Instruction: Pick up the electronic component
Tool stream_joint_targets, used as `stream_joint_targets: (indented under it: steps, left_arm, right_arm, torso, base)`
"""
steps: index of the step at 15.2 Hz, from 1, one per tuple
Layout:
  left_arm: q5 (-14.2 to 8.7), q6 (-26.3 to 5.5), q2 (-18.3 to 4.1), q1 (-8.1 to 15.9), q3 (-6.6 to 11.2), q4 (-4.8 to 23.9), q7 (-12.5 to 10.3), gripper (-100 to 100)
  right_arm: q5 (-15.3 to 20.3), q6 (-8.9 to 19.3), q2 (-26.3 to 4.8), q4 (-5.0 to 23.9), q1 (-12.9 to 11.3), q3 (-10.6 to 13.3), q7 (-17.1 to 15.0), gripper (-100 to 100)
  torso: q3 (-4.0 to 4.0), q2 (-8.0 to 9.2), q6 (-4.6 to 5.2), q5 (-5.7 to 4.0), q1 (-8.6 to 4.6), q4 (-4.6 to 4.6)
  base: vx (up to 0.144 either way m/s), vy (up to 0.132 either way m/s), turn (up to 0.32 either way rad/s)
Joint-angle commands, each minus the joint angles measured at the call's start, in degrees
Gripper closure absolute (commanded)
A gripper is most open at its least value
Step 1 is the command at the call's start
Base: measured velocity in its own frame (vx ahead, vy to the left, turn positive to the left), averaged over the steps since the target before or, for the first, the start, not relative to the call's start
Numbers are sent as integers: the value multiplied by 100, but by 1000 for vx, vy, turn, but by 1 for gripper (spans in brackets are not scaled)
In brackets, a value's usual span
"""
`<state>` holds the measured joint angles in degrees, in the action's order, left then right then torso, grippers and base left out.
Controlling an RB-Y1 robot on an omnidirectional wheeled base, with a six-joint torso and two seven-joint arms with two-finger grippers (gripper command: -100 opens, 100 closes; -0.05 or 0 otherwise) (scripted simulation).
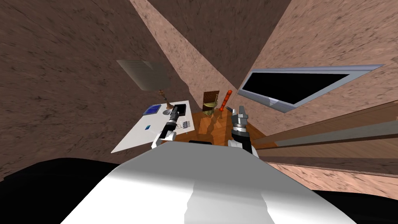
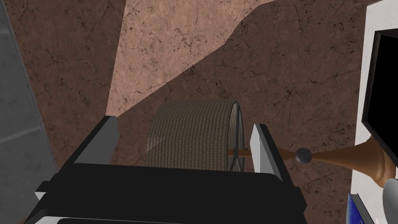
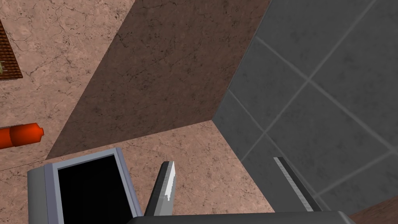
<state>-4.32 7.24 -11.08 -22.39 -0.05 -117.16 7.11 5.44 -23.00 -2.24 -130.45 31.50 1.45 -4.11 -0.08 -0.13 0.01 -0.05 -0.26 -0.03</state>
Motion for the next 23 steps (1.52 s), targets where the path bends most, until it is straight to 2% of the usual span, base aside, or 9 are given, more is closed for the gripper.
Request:
stream_joint_targets:
  steps: [1,6,8,11,16,19,21,22,23]
  left_arm:
    - [-7,-255,-58,25,40,42,35,-100]
    - [-8,-947,-208,287,201,504,194,-100]
    - [-8,-1093,-208,287,201,504,194,-100]
    - [-10,-1550,-280,477,318,839,309,-100]
    - [-11,-2012,-308,574,378,1012,368,-100]
    - [-14,-2466,-351,772,502,1352,490,-100]
    - [-14,-2653,-351,772,502,1367,490,-100]
    - [-15,-2817,-367,873,564,1548,552,-100]
    - [-15,-2922,-367,873,564,1548,552,-100]
  right_arm:
    - [0,0,0,0,0,0,0,0]
    - [0,0,0,0,0,0,0,0]
    - [0,0,0,0,0,0,0,0]
    - [0,0,0,0,0,0,0,0]
    - [0,0,0,0,0,0,0,0]
    - [0,0,0,0,0,0,0,0]
    - [0,0,0,0,0,0,0,0]
    - [0,0,0,0,0,0,0,0]
    - [0,0,0,0,0,0,0,0]
  torso:
    - [0,0,0,0,0,0]
    - [-2,-4,0,-3,-9,0]
    - [-1,-2,-1,-3,-10,-1]
    - [0,0,0,-1,-1,0]
    - [-1,-2,-1,-1,-3,0]
    - [0,0,-1,0,2,0]
    - [-3,-6,-1,-1,-4,-1]
    - [-1,-2,-1,-1,-2,-1]
    - [0,0,-1,-1,-3,0]
  base:
    - [19,-63,0]
    - [31,-83,4]
    - [24,-74,3]
    - [24,-68,0]
    - [30,-67,3]
    - [32,-60,3]
    - [33,-70,3]
    - [23,-67,0]
    - [22,-68,6]
